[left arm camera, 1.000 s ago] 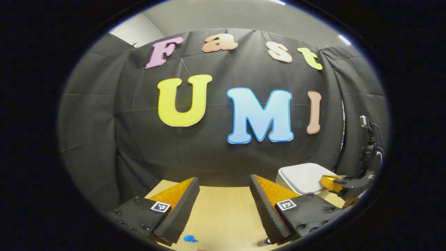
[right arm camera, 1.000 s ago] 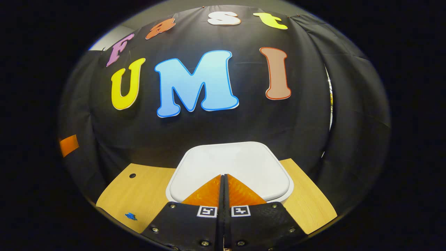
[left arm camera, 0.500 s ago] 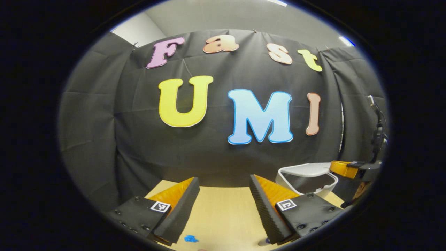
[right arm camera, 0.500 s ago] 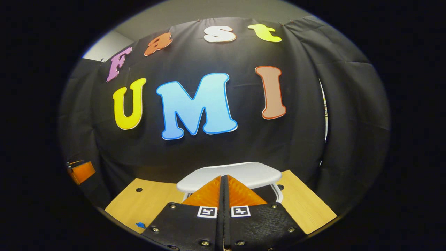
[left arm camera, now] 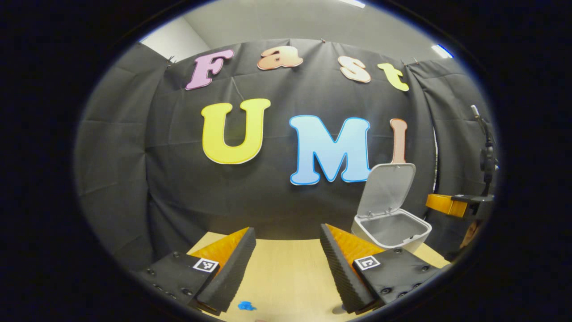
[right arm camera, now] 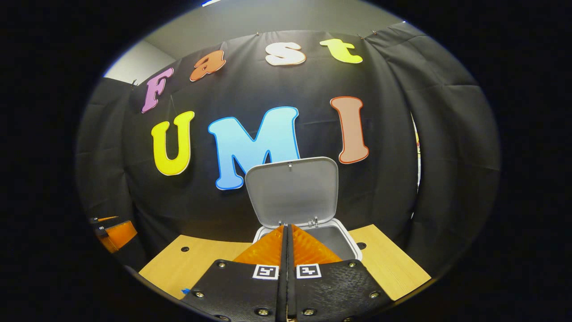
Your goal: Press the lid of the desktop garbage bin to open it, pick up the crumpled paper on the desktop and throw it into the bin, then pick up the pop can on the desktop and drop it into the bin, and finally close the garbage bin lid.
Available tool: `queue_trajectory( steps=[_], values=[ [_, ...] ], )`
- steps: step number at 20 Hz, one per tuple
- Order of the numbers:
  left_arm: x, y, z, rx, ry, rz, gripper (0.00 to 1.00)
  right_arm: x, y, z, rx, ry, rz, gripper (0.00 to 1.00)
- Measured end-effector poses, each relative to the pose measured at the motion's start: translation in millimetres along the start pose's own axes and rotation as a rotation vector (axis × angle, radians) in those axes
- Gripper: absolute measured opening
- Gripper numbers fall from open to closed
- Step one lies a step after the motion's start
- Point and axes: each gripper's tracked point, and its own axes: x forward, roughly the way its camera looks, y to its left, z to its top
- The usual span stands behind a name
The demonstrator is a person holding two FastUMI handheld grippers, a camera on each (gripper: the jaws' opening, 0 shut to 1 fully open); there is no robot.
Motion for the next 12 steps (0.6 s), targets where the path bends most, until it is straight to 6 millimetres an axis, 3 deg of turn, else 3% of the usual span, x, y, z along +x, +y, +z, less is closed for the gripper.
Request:
queue_trajectory(
  steps=[7,12],
  values=[
    [0,9,-17,-0.019,0.01,0.005,0.95,-6,3,9,0.001,-0.028,-0.004,0.0],
    [4,21,-41,-0.002,0.047,0.022,0.94,-9,10,20,0.014,-0.065,0.022,0.0]
  ],
)
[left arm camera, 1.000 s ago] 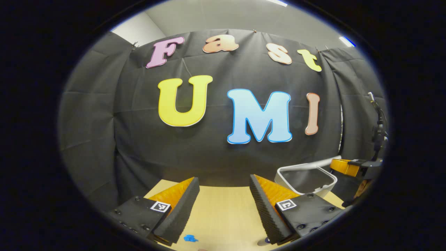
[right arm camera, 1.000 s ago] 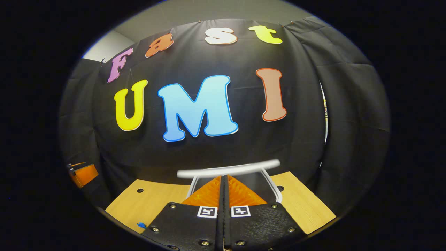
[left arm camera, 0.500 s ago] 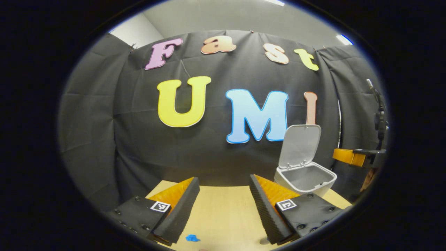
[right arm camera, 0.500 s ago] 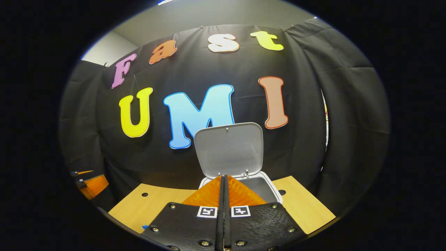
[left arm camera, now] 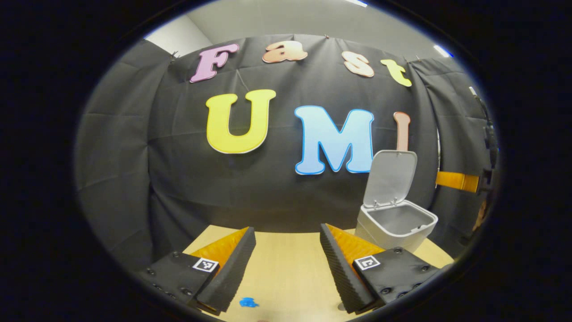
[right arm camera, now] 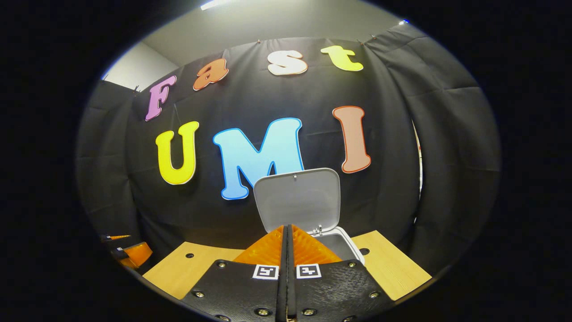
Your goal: Press the lid of the desktop garbage bin to open it, pick up the crumpled paper on the desktop and throw it into the bin, then pick up the pop can on the desktop and drop it into the bin, and finally close the garbage bin lid.
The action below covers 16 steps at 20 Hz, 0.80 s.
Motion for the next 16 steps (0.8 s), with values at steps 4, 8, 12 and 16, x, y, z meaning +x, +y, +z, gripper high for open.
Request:
queue_trajectory(
  steps=[4,8,12,16],
  values=[
    [4,11,-26,0.002,0.045,0.013,0.95,-1,1,9,0.007,-0.029,0.0,0.04],
    [7,22,-53,-0.003,0.092,0.028,0.95,-3,-1,21,-0.001,-0.062,-0.011,0.05],
    [9,32,-85,0.002,0.151,0.038,0.95,-6,-2,28,-0.006,-0.082,-0.014,0.05],
    [11,41,-114,0.001,0.205,0.039,0.96,-7,2,29,-0.022,-0.088,-0.008,0.12]
  ],
)
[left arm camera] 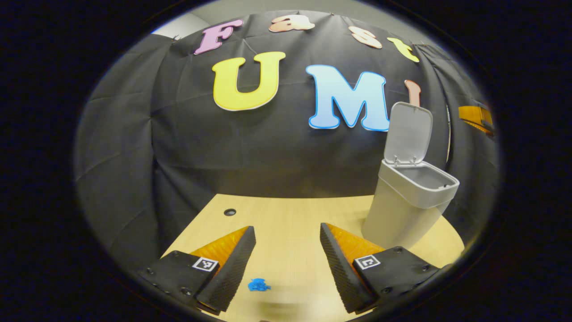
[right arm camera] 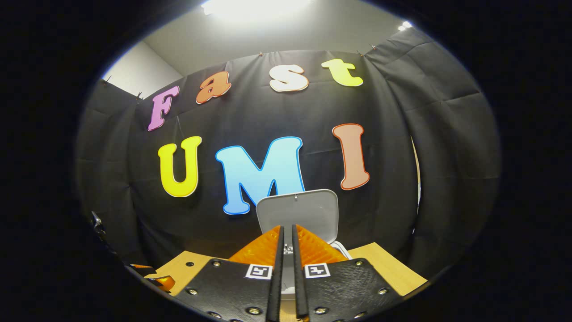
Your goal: Press the lid of the desktop garbage bin to open it, pick up the crumpled paper on the desktop and throw it into the bin, then pick up the pop can on the desktop and drop it into the bin, and finally close the garbage bin lid.
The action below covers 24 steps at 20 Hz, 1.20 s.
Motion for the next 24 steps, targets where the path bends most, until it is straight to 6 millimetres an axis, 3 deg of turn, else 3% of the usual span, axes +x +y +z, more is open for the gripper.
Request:
queue_trajectory(
  steps=[4,24],
  values=[
    [2,5,-39,0.016,0.058,0.0,0.96,-4,4,1,-0.016,0.004,0.013,0.23],
    [12,26,-178,-0.012,0.286,0.017,0.96,-14,2,-21,-0.057,0.096,-0.003,0.23]
  ],
)
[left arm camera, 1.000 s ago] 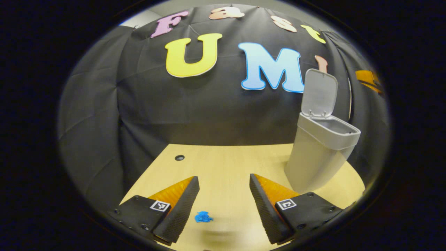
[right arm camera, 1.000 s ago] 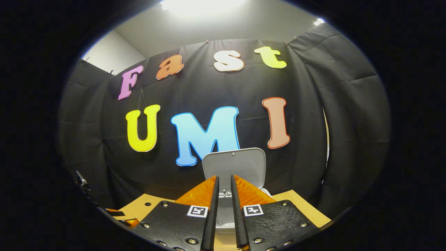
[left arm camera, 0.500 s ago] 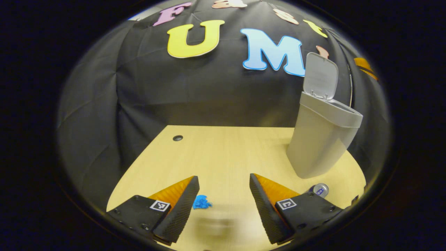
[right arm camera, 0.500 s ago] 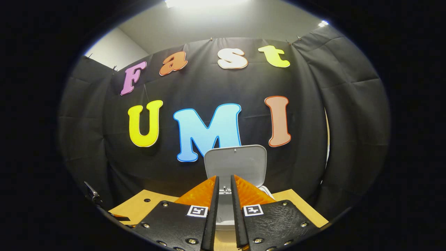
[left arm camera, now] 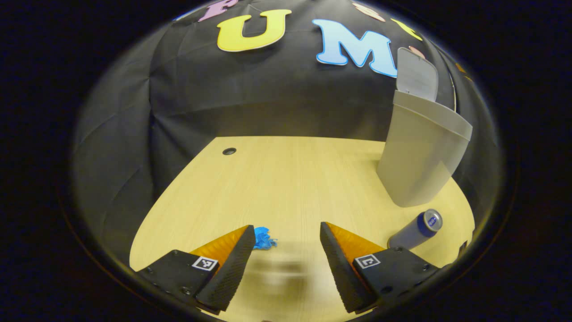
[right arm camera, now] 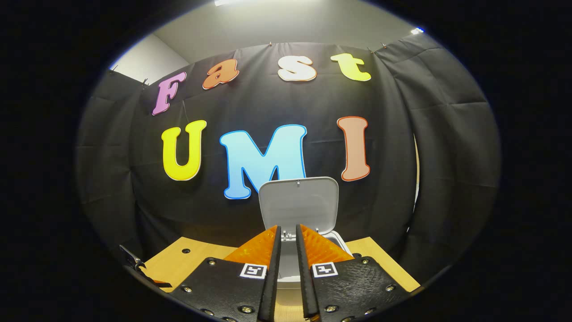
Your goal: Press the lid of the desktop garbage bin to open it, pick up the crumpled paper on the desktop and throw it into the bin, then pick up the pop can on the desktop and drop it into the bin, and finally close the garbage bin lid.
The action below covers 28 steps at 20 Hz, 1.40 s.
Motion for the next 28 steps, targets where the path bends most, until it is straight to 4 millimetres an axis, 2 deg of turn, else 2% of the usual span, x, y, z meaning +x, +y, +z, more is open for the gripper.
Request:
queue_trajectory(
  steps=[4,7,10,15,20,24,25,28],
  values=[
    [10,1,-17,-0.004,0.029,-0.005,0.96,-1,-2,-13,-0.007,0.039,-0.006,0.23],
    [17,10,-25,0.001,0.044,0.02,0.96,-1,-3,-19,-0.002,0.059,-0.009,0.23],
    [26,24,-27,0.013,0.05,0.059,0.93,-1,-5,-24,-0.011,0.078,-0.015,0.23],
    [46,41,-32,0.036,0.066,0.078,0.94,-1,-10,-31,-0.023,0.102,-0.029,0.23],
    [70,46,-40,0.045,0.098,0.077,0.96,0,-15,-38,-0.03,0.129,-0.046,0.23],
    [83,46,-47,0.057,0.121,0.069,0.92,-2,-21,-41,-0.028,0.139,-0.069,0.23],
    [85,47,-47,0.059,0.125,0.071,0.96,-3,-22,-42,-0.026,0.141,-0.074,0.23],
    [90,47,-52,0.058,0.135,0.07,0.91,-5,-28,-45,-0.018,0.149,-0.093,0.23]
  ],
)
